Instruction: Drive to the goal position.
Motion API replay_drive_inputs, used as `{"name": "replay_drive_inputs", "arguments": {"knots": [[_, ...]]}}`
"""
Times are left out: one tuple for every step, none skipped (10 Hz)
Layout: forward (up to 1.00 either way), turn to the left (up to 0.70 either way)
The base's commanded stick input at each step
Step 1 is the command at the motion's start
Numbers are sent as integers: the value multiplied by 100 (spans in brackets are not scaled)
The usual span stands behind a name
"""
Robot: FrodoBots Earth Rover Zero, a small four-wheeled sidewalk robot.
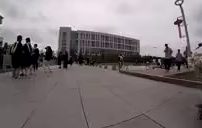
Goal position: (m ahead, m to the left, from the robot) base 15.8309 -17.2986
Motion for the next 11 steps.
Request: {"name": "replay_drive_inputs", "arguments": {"knots": [[70, 0], [70, 0], [70, 0], [70, 0], [70, 0], [70, 0], [70, 0], [70, 0], [70, 0], [70, 0], [70, 0]]}}
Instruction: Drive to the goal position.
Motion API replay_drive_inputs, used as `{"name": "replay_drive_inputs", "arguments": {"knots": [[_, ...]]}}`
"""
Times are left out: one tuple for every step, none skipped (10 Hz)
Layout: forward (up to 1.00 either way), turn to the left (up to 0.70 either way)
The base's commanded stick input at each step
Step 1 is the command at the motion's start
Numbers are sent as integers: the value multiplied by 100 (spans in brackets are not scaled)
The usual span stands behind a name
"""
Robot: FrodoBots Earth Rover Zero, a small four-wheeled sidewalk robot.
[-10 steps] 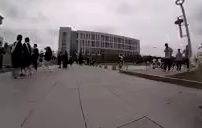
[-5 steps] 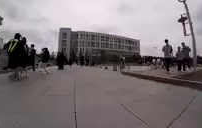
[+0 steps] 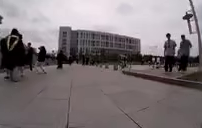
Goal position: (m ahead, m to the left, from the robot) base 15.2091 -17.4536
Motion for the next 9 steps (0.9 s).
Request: {"name": "replay_drive_inputs", "arguments": {"knots": [[70, 0], [70, 0], [70, 0], [70, 0], [70, 0], [70, 0], [70, 0], [70, 0], [70, 0]]}}
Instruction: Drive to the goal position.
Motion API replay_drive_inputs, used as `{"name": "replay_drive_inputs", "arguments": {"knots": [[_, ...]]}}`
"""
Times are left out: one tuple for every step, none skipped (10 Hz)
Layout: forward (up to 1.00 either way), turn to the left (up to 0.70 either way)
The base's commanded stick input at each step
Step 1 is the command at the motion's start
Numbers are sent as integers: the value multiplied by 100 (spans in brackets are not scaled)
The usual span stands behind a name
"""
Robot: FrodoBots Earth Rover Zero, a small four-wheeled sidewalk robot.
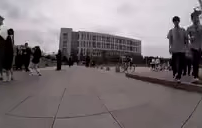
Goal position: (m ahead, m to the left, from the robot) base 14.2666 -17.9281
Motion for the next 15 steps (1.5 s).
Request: {"name": "replay_drive_inputs", "arguments": {"knots": [[70, 0], [70, 0], [70, 0], [70, 0], [70, 0], [70, 0], [70, 0], [70, 0], [70, 0], [70, 0], [70, 0], [70, 0], [70, 0], [70, 0], [70, 0]]}}
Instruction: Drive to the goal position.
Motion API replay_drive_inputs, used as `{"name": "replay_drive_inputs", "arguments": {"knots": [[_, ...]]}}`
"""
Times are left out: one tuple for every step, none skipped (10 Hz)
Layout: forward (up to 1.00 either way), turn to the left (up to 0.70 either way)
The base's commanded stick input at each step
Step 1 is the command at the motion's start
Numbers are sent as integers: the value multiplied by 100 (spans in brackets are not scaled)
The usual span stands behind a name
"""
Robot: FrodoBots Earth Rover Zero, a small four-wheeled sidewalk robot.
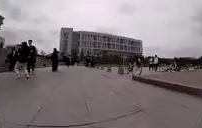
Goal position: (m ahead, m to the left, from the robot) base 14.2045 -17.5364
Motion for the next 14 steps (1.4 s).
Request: {"name": "replay_drive_inputs", "arguments": {"knots": [[70, 0], [70, 0], [70, 0], [70, 0], [70, 0], [70, 0], [70, 0], [70, 0], [70, 0], [70, 0], [70, 0], [70, 0], [70, 0], [70, 0]]}}
